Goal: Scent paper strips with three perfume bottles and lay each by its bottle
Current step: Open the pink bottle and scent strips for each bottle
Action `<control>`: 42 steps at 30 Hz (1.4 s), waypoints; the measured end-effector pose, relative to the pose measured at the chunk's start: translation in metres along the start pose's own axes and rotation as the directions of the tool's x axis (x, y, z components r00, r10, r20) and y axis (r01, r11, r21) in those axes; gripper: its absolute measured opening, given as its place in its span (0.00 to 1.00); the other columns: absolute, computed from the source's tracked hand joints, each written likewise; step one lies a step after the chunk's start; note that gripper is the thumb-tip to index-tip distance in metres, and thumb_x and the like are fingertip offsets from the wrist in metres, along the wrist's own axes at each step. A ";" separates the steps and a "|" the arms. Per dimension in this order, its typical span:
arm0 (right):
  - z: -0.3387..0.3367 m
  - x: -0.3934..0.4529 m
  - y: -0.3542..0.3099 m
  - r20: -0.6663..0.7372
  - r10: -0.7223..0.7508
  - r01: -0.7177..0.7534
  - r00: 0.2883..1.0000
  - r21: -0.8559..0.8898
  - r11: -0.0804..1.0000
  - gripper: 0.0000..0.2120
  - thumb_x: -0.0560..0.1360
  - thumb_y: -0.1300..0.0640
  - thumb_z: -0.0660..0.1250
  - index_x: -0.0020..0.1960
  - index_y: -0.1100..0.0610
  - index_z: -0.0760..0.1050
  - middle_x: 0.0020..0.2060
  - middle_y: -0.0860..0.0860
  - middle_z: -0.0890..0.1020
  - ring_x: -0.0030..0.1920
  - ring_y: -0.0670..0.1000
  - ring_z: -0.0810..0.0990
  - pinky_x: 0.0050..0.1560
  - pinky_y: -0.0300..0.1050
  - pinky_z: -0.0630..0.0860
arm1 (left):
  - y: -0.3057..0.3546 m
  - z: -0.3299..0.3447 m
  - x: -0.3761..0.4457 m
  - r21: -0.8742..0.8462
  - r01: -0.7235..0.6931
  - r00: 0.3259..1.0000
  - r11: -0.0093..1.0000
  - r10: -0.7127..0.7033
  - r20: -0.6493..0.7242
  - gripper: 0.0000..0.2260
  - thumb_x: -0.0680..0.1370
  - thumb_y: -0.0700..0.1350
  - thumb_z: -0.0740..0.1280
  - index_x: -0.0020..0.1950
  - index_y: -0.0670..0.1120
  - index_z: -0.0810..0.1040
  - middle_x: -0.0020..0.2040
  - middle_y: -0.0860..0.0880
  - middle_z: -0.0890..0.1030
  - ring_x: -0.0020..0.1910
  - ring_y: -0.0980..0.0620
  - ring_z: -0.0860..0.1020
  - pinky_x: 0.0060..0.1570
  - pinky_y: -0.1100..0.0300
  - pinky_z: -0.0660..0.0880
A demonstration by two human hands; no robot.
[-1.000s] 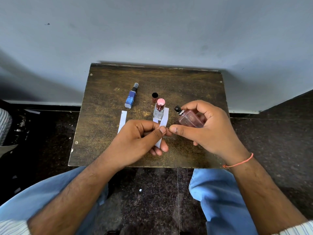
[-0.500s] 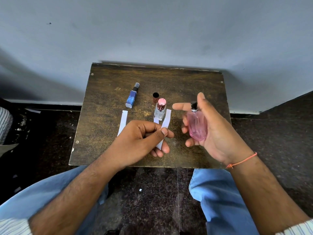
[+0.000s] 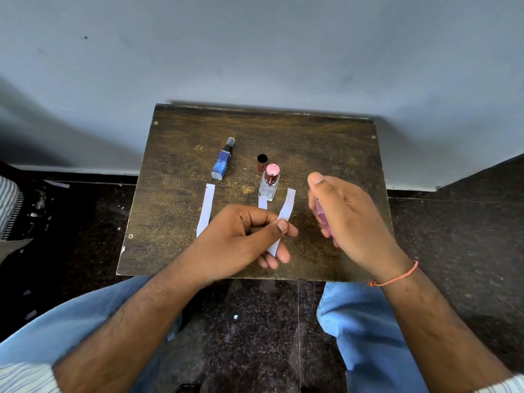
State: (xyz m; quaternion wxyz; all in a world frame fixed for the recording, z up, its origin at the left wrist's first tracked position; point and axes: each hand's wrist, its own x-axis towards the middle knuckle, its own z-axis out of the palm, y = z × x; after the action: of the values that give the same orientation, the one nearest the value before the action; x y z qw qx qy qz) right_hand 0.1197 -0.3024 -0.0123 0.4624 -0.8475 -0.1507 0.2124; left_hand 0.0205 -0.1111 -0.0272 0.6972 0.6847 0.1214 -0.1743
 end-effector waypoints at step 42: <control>-0.024 -0.005 0.012 0.294 -0.229 0.230 0.928 0.033 0.973 0.14 0.75 0.61 0.81 0.58 0.50 0.87 0.62 0.44 0.86 0.66 0.49 0.83 0.57 0.49 0.83 | -0.005 0.003 0.001 0.329 -0.101 0.991 0.939 0.064 0.121 0.07 0.85 0.44 0.69 0.51 0.48 0.87 0.36 0.49 0.89 0.33 0.53 0.86 0.37 0.62 0.81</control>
State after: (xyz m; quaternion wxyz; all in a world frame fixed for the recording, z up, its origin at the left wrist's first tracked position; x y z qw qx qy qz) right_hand 0.1280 -0.3282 -0.0095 0.4554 -0.7831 -0.3166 0.2812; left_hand 0.0190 -0.1137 -0.0316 0.5833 0.7869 0.0232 -0.1998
